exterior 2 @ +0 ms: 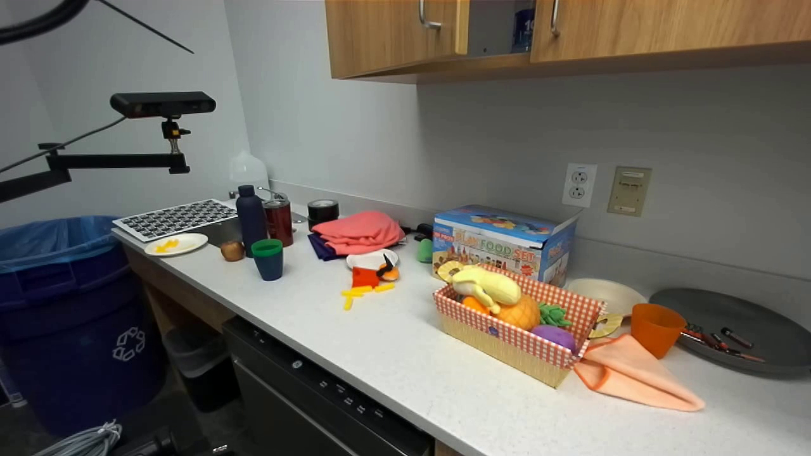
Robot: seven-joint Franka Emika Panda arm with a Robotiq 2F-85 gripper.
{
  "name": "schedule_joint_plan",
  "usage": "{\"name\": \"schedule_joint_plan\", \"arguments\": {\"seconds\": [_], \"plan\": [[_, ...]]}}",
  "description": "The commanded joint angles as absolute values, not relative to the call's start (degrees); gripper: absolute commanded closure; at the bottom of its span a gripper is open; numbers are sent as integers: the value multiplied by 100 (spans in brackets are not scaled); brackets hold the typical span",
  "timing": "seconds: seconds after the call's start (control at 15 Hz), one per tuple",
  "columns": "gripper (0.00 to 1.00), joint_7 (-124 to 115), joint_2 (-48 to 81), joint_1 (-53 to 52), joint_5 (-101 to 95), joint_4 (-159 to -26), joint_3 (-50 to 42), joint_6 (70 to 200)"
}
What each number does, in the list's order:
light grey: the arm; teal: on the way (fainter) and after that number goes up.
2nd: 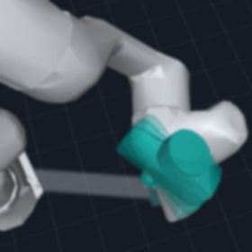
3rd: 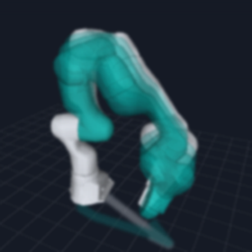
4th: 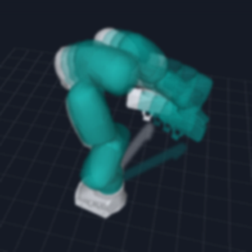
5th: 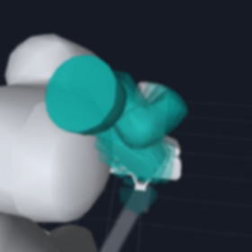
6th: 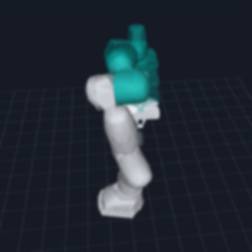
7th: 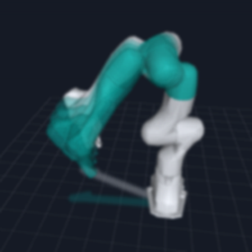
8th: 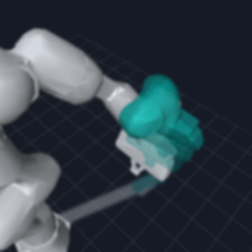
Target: Open the left and right cabinet doors, respectively
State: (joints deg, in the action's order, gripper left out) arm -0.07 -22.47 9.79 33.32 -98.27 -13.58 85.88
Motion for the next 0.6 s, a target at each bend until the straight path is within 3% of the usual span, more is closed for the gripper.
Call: {"name": "schedule_joint_plan", "arguments": {"seconds": [0.0,0.53], "plan": [[0,-87,-2172,1188,3084,-9617,-1523,9217],[0,-23,-2227,1094,3162,-9737,-1607,9196]]}}
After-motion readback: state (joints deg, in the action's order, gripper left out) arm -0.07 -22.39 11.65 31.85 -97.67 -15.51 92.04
